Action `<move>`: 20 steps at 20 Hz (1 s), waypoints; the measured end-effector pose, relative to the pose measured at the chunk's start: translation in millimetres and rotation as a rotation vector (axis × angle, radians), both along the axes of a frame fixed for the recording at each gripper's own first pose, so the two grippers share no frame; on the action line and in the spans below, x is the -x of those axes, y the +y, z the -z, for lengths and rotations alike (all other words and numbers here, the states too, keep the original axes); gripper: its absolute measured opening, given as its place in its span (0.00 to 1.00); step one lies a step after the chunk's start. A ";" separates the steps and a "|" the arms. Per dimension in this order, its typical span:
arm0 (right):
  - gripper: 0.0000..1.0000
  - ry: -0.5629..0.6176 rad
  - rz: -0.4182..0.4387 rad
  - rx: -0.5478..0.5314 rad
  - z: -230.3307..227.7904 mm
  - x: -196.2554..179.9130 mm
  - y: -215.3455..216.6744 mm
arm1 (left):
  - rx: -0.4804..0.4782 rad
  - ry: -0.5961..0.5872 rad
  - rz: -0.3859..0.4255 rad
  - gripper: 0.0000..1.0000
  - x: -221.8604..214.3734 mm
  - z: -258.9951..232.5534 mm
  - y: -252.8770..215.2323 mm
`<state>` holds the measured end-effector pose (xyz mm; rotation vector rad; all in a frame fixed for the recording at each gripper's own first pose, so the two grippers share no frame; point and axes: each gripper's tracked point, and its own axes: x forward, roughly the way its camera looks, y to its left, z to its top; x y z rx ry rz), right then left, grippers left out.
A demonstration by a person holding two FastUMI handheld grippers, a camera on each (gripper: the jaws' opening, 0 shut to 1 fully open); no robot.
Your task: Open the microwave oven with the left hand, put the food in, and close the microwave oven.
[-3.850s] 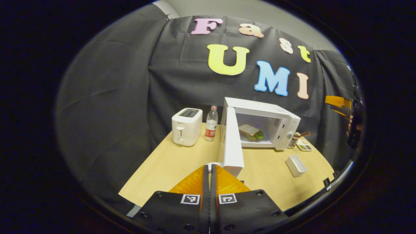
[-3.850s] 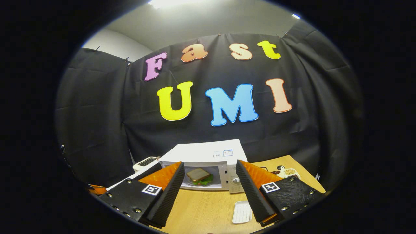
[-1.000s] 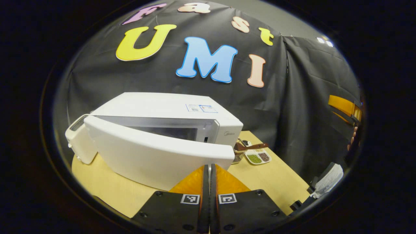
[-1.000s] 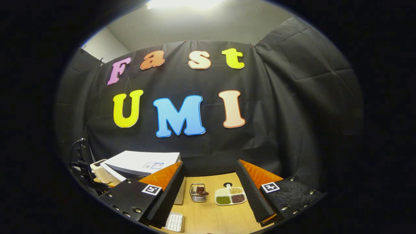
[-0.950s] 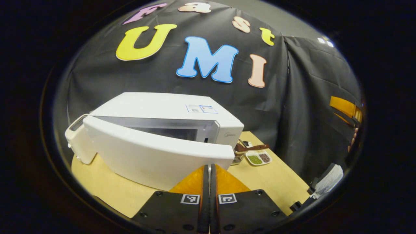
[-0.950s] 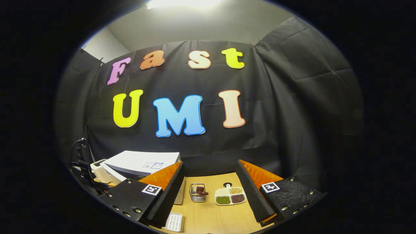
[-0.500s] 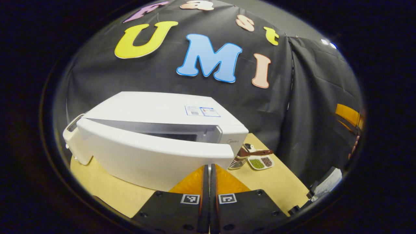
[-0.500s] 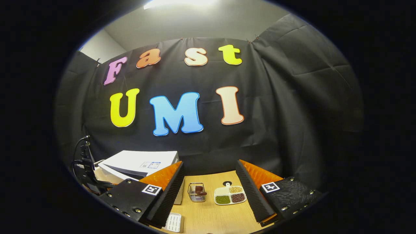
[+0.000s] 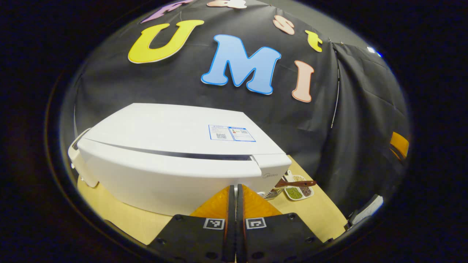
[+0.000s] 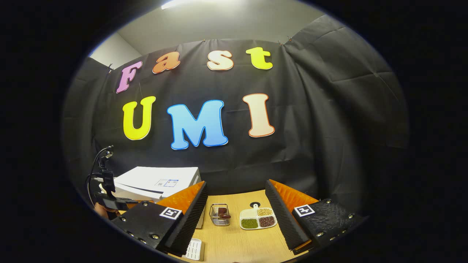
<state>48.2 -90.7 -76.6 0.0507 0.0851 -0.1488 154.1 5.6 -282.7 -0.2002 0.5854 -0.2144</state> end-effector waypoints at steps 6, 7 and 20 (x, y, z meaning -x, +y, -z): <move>0.96 0.026 0.014 -0.011 9.4 -5.1 -0.7 | 0.020 -0.001 -0.015 0.07 -2.1 2.1 -0.6; 0.96 0.029 0.009 -0.013 10.8 -7.2 1.4 | 0.022 -0.010 -0.020 0.07 -5.1 0.6 0.3; 0.96 0.008 -0.044 0.007 -1.9 -8.8 35.8 | 0.004 -0.135 -0.087 0.07 -1.2 -55.9 26.3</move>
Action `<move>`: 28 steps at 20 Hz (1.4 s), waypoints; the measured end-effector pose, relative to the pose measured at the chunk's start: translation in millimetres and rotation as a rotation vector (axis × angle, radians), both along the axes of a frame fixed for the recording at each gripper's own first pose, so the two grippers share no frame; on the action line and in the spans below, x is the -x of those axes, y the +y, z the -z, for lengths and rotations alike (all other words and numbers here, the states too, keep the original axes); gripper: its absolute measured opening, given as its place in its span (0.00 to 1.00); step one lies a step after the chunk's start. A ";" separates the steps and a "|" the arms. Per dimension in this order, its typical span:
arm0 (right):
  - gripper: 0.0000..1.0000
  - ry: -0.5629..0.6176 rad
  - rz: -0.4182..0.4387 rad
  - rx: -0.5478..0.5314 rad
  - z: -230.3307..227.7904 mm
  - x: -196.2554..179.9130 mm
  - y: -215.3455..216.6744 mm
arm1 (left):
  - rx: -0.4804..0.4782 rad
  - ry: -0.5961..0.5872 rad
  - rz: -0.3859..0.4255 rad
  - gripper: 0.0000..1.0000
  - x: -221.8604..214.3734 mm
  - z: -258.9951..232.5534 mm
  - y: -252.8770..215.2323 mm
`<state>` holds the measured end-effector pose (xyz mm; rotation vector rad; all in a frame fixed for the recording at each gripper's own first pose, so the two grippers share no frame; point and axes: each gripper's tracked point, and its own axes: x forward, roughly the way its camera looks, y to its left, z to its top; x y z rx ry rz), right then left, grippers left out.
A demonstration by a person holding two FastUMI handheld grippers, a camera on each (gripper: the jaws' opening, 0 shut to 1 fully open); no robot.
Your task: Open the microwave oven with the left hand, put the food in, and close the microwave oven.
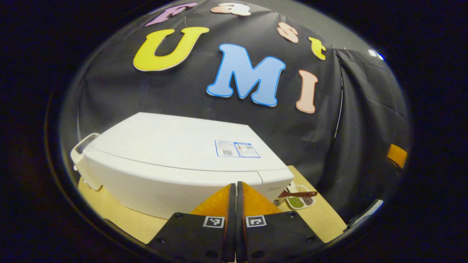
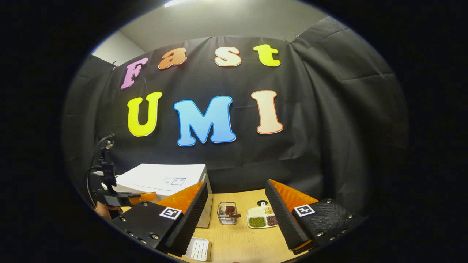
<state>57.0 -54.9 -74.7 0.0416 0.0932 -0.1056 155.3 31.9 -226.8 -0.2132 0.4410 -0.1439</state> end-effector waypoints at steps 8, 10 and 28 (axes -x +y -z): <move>0.96 -0.058 -0.031 -0.026 -57.5 15.8 40.7 | -0.212 -0.361 -0.150 0.96 90.8 -202.1 98.1; 0.96 -0.084 -0.045 -0.018 -78.9 22.3 53.6 | -0.206 -0.394 -0.150 0.96 111.9 -241.8 99.7; 0.96 -0.149 -0.040 0.072 -127.5 66.1 126.7 | -0.158 -0.457 -0.112 0.96 173.6 -301.2 131.9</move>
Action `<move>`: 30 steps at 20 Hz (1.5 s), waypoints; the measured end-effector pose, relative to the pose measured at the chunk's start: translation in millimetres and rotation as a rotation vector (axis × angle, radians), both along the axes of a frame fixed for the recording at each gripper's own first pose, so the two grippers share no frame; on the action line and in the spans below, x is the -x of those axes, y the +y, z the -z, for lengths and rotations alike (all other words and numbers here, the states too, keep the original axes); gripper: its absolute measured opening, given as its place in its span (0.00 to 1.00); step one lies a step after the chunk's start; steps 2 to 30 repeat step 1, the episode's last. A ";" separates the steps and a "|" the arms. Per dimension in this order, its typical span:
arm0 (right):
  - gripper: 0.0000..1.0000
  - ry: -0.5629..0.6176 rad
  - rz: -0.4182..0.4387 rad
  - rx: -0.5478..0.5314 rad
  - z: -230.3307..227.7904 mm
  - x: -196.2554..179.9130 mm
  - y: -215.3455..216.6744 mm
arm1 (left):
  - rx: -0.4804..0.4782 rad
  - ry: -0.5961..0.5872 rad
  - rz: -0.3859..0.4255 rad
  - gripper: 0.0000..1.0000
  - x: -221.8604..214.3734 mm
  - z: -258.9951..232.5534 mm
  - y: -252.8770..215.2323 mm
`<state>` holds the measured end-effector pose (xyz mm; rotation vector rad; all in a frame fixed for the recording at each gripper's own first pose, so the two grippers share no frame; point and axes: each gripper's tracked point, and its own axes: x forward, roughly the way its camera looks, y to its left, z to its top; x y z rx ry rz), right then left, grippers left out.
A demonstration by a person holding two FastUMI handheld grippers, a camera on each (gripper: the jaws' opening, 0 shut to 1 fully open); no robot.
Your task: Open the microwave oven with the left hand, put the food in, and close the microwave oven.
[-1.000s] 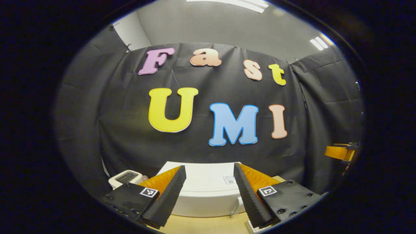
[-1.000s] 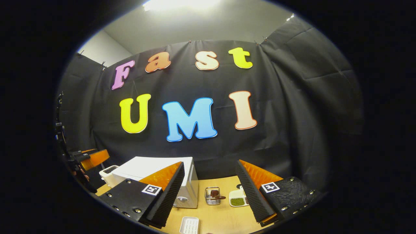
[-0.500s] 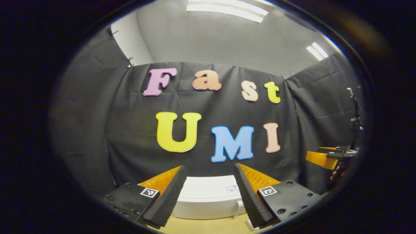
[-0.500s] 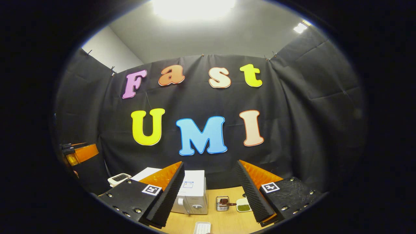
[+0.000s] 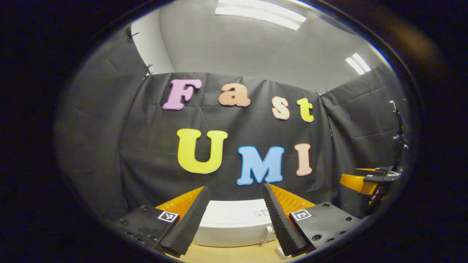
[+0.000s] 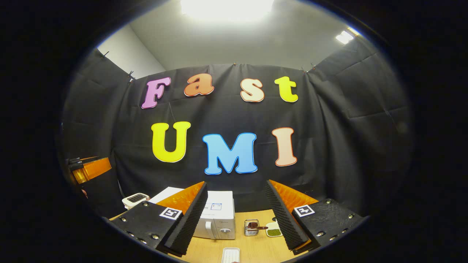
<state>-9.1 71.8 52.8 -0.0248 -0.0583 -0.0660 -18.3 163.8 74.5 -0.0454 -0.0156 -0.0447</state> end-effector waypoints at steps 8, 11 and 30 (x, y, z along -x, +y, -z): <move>0.96 0.003 -0.006 0.000 1.4 0.4 0.1 | 0.009 -0.001 -0.001 0.96 -0.1 -1.5 -3.3; 0.96 0.003 -0.006 0.000 1.4 0.4 0.1 | 0.009 -0.001 -0.001 0.96 -0.1 -1.5 -3.3; 0.96 0.003 -0.006 0.000 1.4 0.4 0.1 | 0.009 -0.001 -0.001 0.96 -0.1 -1.5 -3.3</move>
